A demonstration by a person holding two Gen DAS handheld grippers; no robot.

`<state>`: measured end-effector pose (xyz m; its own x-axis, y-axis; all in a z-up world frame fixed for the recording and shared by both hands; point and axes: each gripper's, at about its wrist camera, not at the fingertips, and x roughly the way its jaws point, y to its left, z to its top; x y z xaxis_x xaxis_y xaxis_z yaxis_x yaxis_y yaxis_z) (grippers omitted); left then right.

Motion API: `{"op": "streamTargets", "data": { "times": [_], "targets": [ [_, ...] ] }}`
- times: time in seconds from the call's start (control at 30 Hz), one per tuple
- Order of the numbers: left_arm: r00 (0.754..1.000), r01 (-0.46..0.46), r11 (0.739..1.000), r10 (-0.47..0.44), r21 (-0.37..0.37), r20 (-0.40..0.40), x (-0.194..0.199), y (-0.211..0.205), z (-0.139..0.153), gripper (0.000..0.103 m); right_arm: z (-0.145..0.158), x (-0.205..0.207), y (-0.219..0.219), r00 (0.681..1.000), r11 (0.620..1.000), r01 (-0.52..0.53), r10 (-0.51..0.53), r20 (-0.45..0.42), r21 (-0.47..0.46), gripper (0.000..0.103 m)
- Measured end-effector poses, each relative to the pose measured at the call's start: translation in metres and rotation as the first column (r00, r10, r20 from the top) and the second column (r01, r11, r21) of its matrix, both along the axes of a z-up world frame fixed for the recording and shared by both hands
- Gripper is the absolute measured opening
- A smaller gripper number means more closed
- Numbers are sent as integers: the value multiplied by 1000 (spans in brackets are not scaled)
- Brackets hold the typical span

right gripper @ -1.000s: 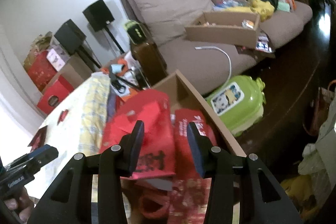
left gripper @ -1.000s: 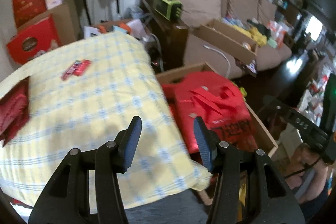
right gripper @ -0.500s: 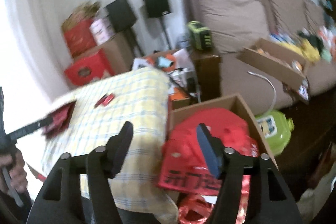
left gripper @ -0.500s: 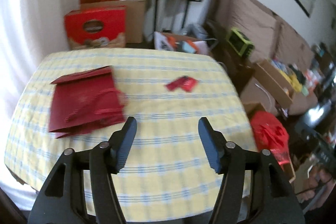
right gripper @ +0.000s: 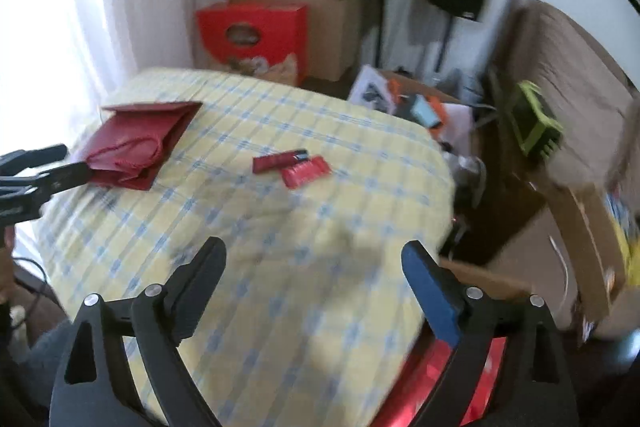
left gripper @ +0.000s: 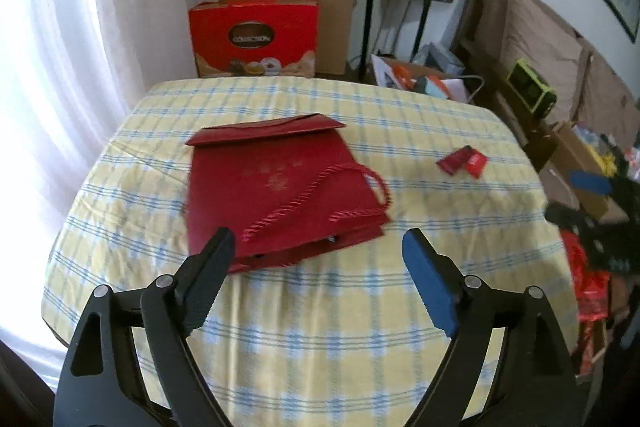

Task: Organize objects
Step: 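Grasp the small red packet with the right gripper while the left gripper moves over the gift bag, then grasp the dark red gift bag edge with the left gripper and lift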

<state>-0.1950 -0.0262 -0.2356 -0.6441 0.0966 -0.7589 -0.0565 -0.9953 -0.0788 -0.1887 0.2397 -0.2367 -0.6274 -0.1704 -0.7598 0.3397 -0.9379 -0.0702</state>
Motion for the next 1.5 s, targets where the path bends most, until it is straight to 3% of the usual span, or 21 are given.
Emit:
{"op": "streamTargets", "data": {
  "times": [0.3,0.43,0.57,0.63,0.7,1.0,1.13,1.23,1.5],
  "targets": [
    [999,-28,1000,28,-10,31,-14,-22,-10,84,-45,-90,-33,990,991,-118,112,83,67,89],
    [997,-59,998,58,19,42,-19,-37,-13,84,-60,-106,-31,984,992,-124,121,131,14,74],
    [997,-68,997,66,37,44,-20,-44,-14,84,-62,-104,-31,987,992,-126,126,105,-7,68],
    [997,-72,997,71,40,43,-21,-46,-14,84,-61,-101,-32,986,991,-135,136,94,-16,58],
    [996,-74,997,72,37,44,-21,-46,-13,84,-59,-97,-35,987,991,-132,133,88,-14,35],
    [996,-86,996,85,34,34,-21,-49,-8,84,-56,-68,-53,987,988,-154,154,37,-4,13],
    [991,-125,992,125,1,53,-24,-52,-9,84,-48,-56,-48,995,993,-103,104,5,-57,10],
    [988,-143,990,142,17,67,-24,-56,-9,84,-41,-51,-38,999,993,-42,42,-3,-110,9],
    [991,-128,992,128,-7,33,-18,-45,3,84,-24,-32,-16,1000,974,30,-28,13,-227,9]
  ]
}}
